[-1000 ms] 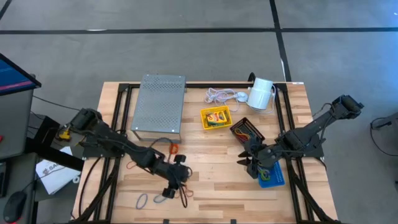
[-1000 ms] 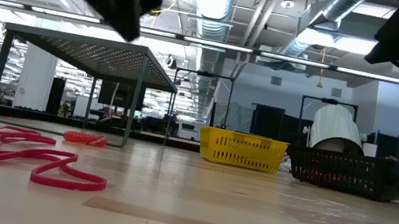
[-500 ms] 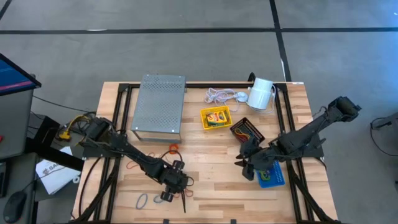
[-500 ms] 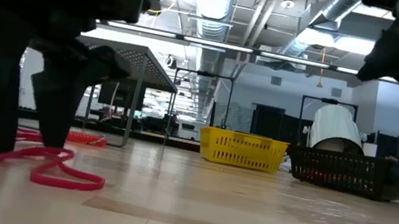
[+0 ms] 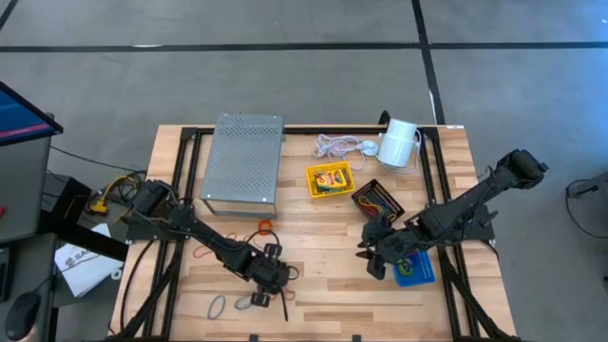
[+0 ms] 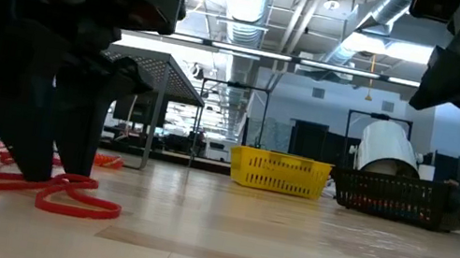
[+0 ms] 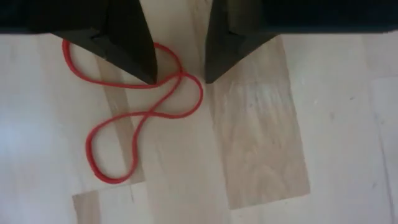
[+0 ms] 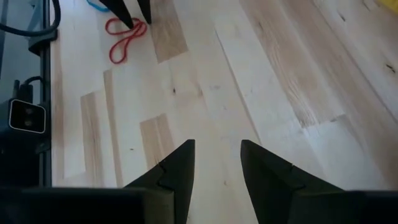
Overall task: Pick & Place Office Desk Supplies
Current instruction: Put the red rubber band into the black bin
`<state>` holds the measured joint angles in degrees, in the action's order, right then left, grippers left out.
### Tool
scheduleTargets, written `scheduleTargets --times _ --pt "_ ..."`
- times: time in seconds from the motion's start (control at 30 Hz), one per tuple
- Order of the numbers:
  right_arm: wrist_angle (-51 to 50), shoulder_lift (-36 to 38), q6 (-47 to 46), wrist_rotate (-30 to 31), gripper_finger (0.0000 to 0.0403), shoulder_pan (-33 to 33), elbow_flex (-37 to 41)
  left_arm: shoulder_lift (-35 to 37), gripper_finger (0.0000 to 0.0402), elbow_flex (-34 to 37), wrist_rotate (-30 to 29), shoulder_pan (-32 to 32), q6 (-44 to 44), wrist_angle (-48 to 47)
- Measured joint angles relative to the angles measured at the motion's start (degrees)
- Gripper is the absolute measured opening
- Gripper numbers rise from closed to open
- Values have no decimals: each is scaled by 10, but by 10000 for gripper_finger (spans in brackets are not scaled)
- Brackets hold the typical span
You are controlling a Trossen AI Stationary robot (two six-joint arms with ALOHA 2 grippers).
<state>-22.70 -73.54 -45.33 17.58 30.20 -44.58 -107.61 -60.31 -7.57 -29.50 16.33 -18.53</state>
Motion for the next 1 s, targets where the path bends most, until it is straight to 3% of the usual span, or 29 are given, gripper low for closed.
scheduleTargets --times 0.27,0.53,0.73,1.0 --pt "15 2 9 0 128 0 0 -1 10 1 -4 0 40 4" --pt "15 2 9 0 127 0 0 4 1 0 -14 -5 51 6" --pt "27 2 9 0 127 -4 0 47 1 -7 -14 -15 51 6" --pt "52 2 46 -14 128 -26 0 140 0 -7 -100 -21 54 -7"
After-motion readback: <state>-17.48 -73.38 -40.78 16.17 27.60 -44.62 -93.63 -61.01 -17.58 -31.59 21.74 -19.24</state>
